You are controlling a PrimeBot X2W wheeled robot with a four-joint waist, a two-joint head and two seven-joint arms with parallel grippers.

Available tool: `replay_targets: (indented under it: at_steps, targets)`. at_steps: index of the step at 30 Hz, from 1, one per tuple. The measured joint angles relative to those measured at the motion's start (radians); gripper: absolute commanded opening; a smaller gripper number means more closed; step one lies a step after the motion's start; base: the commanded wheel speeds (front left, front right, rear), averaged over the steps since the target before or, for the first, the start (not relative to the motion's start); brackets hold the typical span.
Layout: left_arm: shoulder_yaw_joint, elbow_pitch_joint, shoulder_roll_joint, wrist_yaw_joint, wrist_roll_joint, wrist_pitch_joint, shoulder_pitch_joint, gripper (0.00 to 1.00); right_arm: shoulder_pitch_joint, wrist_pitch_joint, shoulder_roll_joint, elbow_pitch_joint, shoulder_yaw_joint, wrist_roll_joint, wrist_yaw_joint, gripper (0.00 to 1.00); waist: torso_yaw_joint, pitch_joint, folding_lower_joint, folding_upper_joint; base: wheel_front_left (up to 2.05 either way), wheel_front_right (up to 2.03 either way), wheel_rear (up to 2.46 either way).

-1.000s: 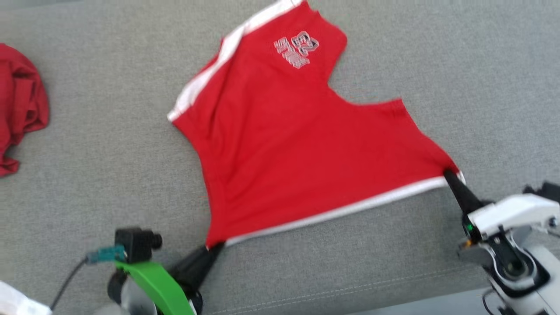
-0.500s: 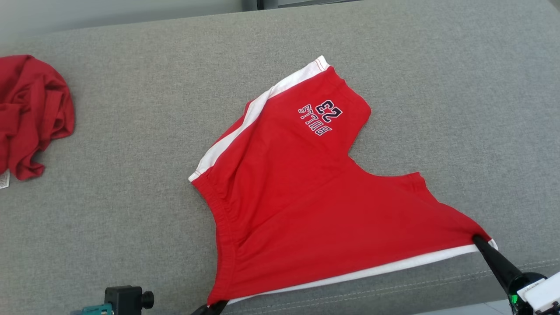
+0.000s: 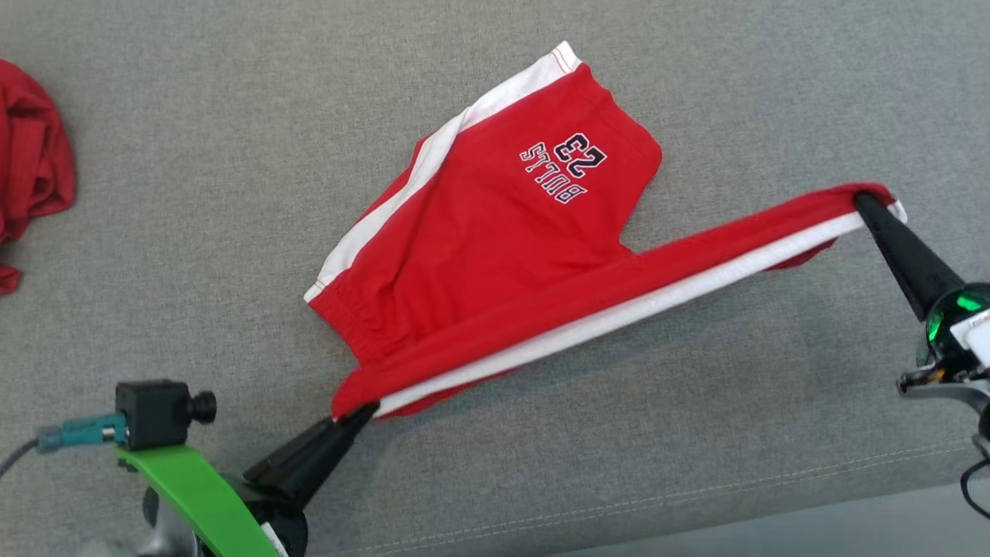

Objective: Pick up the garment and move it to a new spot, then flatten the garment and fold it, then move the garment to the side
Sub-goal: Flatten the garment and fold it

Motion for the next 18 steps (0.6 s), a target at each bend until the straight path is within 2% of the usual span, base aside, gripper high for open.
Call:
replay_targets:
  at_steps: [4,14,18]
  targets:
    - [0.038,-0.015,0.022,0.021,-0.008,0.052,-0.106,0.0,-0.125,0.027,-0.002,0.026,0.009,-0.009,-0.029,0.0,0.008,0.049,0.0,0.0,0.0,0.0,0.0]
    - [0.064,0.002,0.005,0.046,-0.072,0.176,-0.333,0.0,-0.39,0.066,-0.016,0.119,0.029,-0.059,-0.031,0.0,0.06,0.165,0.0001,0.0,0.0,0.0,0.0]
    - [0.064,0.043,-0.012,0.053,-0.083,0.225,-0.415,0.0,-0.467,0.096,-0.032,0.219,0.075,-0.107,-0.03,0.0,0.092,0.217,0.0001,0.0,0.0,0.0,0.0]
